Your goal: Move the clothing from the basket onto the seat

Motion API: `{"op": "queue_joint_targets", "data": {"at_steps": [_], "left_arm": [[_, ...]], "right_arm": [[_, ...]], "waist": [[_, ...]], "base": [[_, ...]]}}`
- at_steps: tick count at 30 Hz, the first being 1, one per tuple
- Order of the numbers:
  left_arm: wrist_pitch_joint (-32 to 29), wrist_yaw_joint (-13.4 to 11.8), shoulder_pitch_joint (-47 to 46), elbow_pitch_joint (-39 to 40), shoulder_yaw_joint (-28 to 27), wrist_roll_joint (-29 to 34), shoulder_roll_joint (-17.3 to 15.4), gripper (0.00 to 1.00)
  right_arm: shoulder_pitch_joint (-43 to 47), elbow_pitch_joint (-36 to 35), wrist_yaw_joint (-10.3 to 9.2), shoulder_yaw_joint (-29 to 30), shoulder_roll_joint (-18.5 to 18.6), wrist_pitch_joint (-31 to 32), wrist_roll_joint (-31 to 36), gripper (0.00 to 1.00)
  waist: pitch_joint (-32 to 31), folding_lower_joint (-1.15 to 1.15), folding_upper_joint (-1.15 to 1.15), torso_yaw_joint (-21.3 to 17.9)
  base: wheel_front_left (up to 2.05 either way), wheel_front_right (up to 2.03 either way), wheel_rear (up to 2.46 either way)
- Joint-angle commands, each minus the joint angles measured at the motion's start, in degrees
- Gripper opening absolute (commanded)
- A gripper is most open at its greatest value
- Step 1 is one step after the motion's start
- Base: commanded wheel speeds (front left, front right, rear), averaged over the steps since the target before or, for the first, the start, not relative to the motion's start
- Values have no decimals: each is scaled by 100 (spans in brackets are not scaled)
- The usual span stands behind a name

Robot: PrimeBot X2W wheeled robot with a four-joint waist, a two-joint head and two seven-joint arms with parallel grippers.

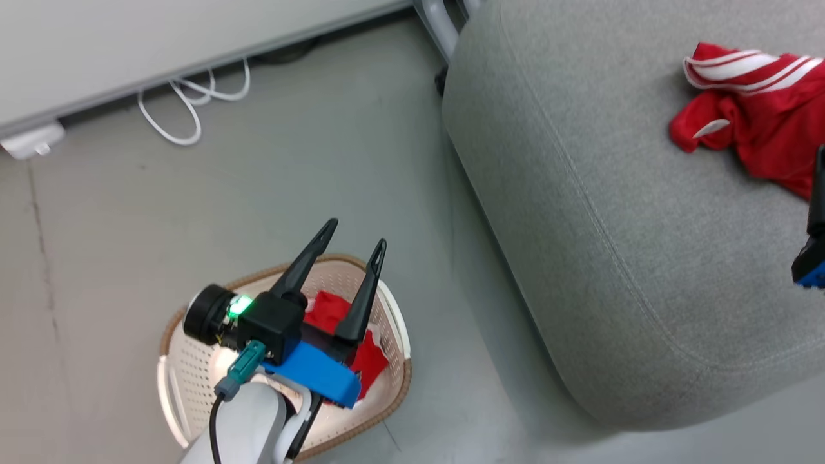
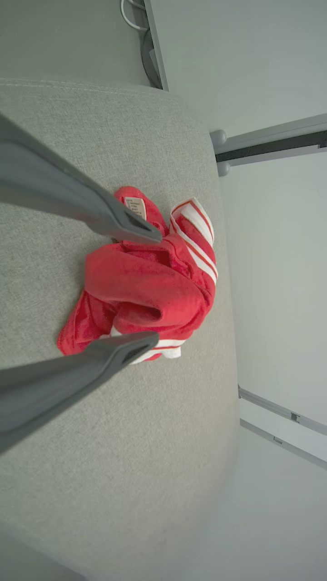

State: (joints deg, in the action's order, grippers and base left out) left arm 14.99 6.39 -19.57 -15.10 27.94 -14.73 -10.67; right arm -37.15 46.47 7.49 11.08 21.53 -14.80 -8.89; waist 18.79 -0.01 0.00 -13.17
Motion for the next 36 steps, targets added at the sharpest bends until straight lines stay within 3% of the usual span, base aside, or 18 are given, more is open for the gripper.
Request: {"op": "queue_joint_targets", "data": {"at_steps": [1, 15, 26, 36], "left_arm": [[27, 25, 152, -47, -82, -34, 40, 100], [28, 57, 1223, -393, -883, -63, 351, 100], [28, 83, 1459, -713, -1397, 11, 412, 100], [28, 103, 1473, -935, -1729, 22, 446, 100]], "right_arm": [[240, -116, 1, -35, -24, 2, 39, 100], [2233, -1929, 1, -406, -565, 514, 264, 100], [3128, -2999, 1, -599, -1171, 754, 511, 100], [3496, -3286, 1, -715, -1613, 789, 531, 100]], "waist": [[-488, 1, 0, 169], [-1737, 1, 0, 512], [-1986, 1, 0, 1014], [-2121, 1, 0, 1440]], "base": [[0, 0, 0], [0, 0, 0], [0, 0, 0], [0, 0, 0]]}}
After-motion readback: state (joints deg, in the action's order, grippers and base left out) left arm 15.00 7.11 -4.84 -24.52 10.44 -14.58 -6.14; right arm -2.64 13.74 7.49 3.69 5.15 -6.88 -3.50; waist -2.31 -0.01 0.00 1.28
